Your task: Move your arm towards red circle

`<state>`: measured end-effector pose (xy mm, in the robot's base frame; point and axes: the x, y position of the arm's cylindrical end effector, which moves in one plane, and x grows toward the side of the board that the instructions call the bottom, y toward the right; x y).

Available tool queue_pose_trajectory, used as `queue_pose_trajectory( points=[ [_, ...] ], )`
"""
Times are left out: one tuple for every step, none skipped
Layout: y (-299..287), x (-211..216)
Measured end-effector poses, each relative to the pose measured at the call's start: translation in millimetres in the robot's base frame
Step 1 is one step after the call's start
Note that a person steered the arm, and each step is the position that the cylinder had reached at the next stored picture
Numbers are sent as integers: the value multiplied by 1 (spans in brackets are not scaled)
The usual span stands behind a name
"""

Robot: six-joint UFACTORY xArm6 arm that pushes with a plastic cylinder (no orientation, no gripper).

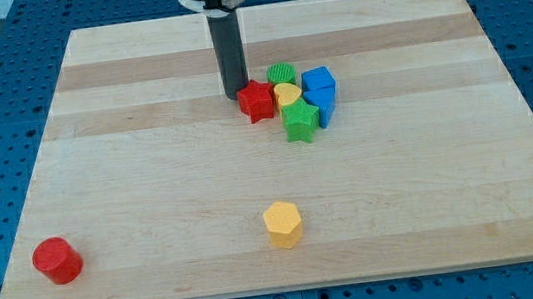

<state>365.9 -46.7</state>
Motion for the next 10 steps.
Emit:
queue_pose_trajectory(
  points=[
    [0, -1],
    [-2, -4],
    [-42, -4],
    [-98, -2],
    [-162, 13],
    [-200, 45],
    [-227, 80],
    [-258, 105],
    [-258, 109],
    [-257, 152]
  ],
)
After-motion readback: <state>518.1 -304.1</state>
